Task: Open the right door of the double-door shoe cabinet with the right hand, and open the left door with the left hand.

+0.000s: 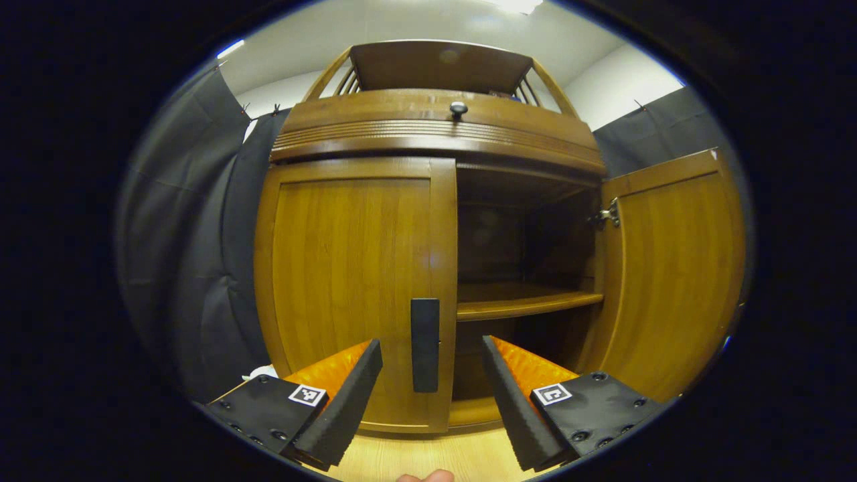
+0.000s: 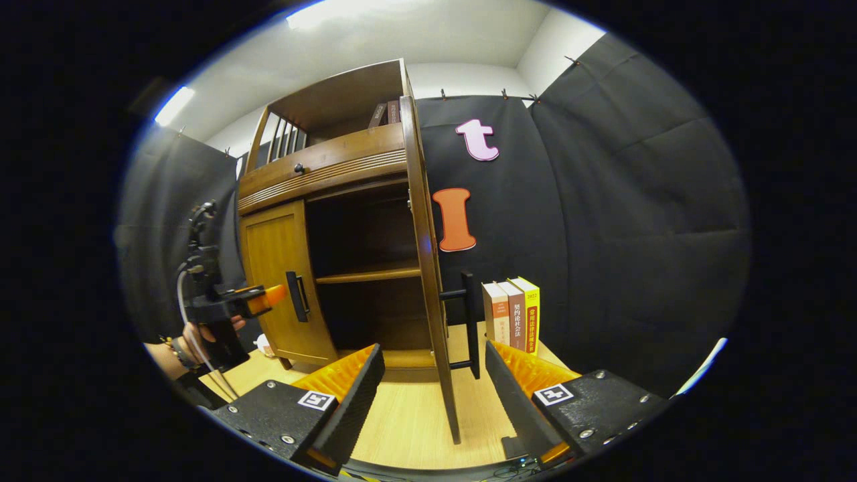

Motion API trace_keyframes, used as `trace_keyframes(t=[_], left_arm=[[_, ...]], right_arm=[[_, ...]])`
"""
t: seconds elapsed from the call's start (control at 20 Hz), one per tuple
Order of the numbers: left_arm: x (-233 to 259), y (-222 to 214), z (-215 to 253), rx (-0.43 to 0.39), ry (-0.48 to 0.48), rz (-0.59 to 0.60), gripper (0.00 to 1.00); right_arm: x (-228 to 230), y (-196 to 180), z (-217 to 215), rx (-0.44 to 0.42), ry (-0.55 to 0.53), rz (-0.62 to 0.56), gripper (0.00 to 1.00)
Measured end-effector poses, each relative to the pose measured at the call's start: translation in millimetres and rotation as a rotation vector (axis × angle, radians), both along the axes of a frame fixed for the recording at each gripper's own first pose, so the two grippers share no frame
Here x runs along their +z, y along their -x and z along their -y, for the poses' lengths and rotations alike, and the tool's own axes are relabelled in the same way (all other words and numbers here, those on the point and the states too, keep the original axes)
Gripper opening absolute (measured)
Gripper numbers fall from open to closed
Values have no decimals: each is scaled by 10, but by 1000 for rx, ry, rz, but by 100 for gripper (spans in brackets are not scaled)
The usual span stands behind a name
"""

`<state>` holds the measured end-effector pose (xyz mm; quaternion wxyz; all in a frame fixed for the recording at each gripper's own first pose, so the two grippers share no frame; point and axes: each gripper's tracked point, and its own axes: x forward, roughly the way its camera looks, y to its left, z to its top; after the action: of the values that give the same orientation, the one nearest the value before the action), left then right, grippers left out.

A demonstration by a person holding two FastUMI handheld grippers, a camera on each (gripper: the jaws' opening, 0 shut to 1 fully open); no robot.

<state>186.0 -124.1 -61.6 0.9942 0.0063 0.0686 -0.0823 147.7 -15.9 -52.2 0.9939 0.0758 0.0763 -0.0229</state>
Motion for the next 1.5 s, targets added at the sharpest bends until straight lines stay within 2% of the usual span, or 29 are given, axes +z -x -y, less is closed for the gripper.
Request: trace_keyframes(t=[0.05, 0.1, 0.35, 0.4, 0.7, 0.95, 1.15, 1.25, 1.35, 1.4, 1.45, 1.5], left_arm=[[-98, -125, -18, 8, 3, -15, 98], [-176, -224, -26, 15, 7, -27, 98], [-463, -599, -91, 27, 17, -65, 98], [-504, -620, -90, 29, 16, -69, 98], [-579, -763, -156, 49, -7, -59, 98], [-570, -781, -126, 28, -1, -50, 97], [-560, -769, 85, -13, -1, -44, 60], [-561, -774, 68, 8, -20, -36, 42], [-567, -767, 74, 26, -11, -52, 41], [-571, -750, 65, 34, -23, -60, 36], [-575, -724, 45, 41, -33, -65, 31], [-567, -709, 43, 48, -31, -65, 35]], right_arm=[[-1, -13, -13, -2, -4, -2, 86], [-11, -17, -9, -8, -2, -8, 99], [-59, -17, 99, -47, 10, -31, 99], [-65, -14, 118, -54, 10, -32, 93], [-91, -50, 190, -84, 1, -35, 93], [-102, -69, 208, -91, 6, -40, 93], [-117, -92, 197, -93, 5, -43, 93], [-127, -81, 174, -91, 1, -47, 93], [-128, -64, 161, -88, 5, -52, 93], [-139, -56, 157, -88, 8, -56, 89], [-140, -51, 150, -87, 10, -59, 93], [-139, -41, 132, -84, 12, -57, 93]])
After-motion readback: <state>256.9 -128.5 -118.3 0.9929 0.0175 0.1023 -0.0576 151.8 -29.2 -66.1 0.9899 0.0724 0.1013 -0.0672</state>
